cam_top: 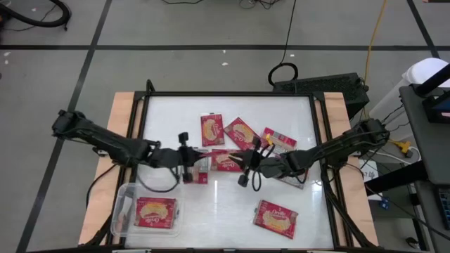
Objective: Sort popcorn bags into baskets
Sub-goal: Put the popcorn bag into the transparent bin
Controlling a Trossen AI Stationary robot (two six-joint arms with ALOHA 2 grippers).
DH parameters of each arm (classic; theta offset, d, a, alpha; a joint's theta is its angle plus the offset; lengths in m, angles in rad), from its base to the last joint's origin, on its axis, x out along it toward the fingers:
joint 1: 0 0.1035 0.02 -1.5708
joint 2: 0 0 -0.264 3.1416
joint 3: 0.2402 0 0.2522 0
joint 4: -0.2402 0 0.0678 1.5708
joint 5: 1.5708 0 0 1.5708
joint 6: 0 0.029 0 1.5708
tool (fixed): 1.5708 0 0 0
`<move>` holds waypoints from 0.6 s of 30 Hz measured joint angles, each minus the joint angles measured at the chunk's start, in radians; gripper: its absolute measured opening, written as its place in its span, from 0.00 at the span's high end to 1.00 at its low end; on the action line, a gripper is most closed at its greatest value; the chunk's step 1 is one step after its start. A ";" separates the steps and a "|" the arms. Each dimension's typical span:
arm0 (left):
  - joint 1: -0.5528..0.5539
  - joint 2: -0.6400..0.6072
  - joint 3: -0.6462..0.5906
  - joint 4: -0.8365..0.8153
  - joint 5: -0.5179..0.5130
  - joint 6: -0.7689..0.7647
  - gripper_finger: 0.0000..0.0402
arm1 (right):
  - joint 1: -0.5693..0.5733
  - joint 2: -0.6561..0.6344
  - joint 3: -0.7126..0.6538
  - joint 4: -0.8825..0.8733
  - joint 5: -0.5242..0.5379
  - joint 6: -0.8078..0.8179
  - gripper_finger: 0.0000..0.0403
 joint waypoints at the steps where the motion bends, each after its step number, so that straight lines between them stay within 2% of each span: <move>1: -0.018 -0.022 0.000 0.001 -0.046 0.040 0.96 | 0.000 -0.005 0.000 0.010 0.000 0.039 0.84; 4: -0.087 -0.071 0.000 0.008 -0.200 0.179 0.96 | -0.002 -0.005 0.000 0.064 -0.003 0.144 0.77; 10: -0.213 -0.084 0.001 0.040 -0.461 0.466 0.93 | -0.003 0.023 0.000 0.180 -0.083 0.226 0.62; 15: -0.291 -0.068 0.001 0.070 -0.648 0.645 0.93 | -0.007 0.063 0.000 0.350 -0.072 0.313 0.51; 18: -0.325 -0.063 0.001 0.100 -0.721 0.778 0.96 | -0.021 0.095 0.000 0.491 -0.106 0.364 0.46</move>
